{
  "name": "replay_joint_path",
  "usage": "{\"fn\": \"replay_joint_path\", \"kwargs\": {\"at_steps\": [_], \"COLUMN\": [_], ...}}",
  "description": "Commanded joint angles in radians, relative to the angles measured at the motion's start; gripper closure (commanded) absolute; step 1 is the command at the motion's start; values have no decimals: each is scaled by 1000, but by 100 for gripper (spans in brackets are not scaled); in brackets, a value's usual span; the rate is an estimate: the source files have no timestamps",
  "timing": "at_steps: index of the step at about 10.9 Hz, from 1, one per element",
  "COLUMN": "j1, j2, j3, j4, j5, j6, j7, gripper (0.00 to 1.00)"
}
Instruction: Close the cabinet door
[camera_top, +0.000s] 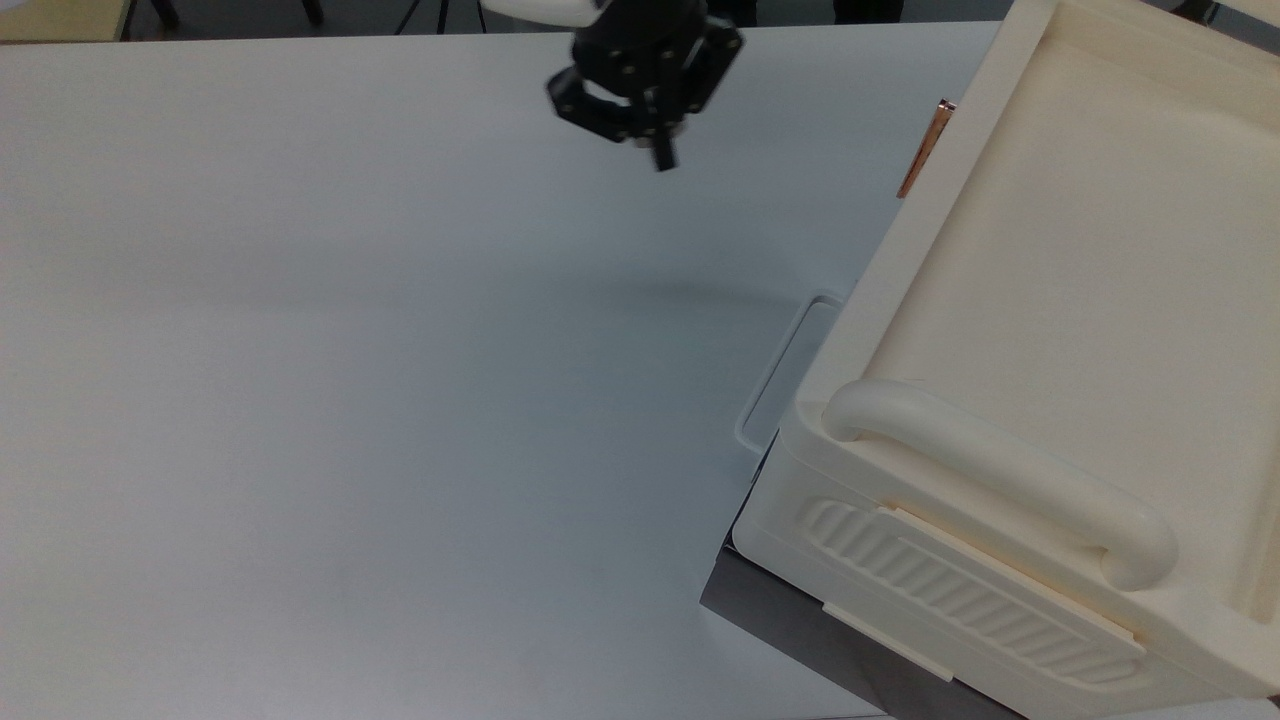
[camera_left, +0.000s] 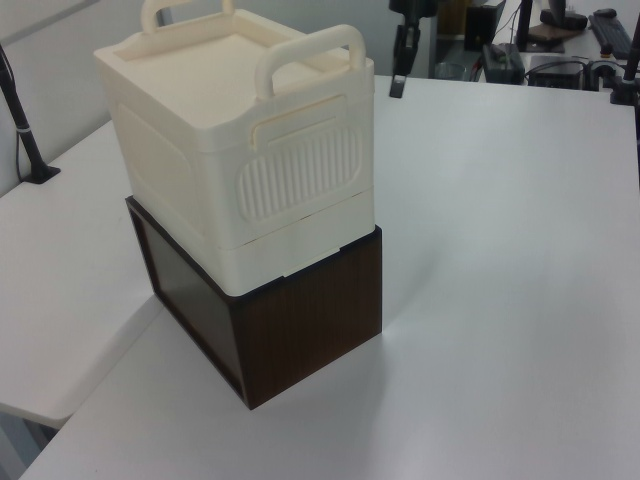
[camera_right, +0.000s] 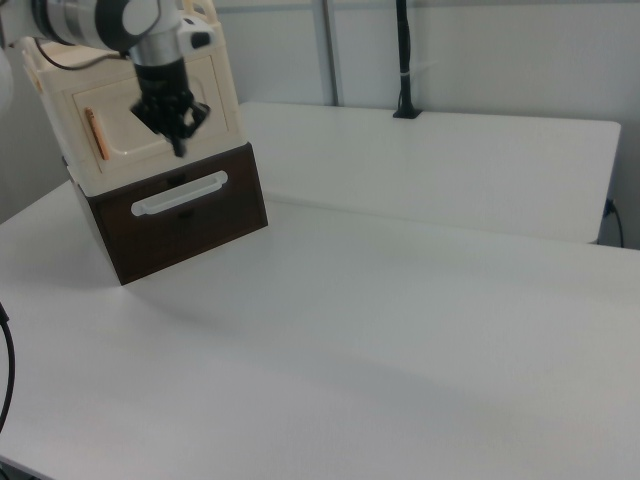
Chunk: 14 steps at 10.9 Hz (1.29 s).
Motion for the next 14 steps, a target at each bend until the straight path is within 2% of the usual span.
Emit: {"fn": "replay_joint_path", "kwargs": {"at_steps": [1,3,5,6,9,10,11,14], "j1": [-12,-16,-17,-23,-33,-33,-30,-35], "j2": [-93,-155,-197,-209,-228,-220,-217,-219], "j3": [-31,-46,-47,-50,-60,-62,-60,-62], "j4": [-173,-281,-336,-336,-336,-336,-338,-343], "j5": [-192,-234,-242,-231,-214,-214,-214,-181], "j6": [-46,-42,-34,-37,-45,-45,-45,-36], "j7": [175,319,343,344,331,331,331,341], "gripper": [100,100,96,87,47,6,0,0]}}
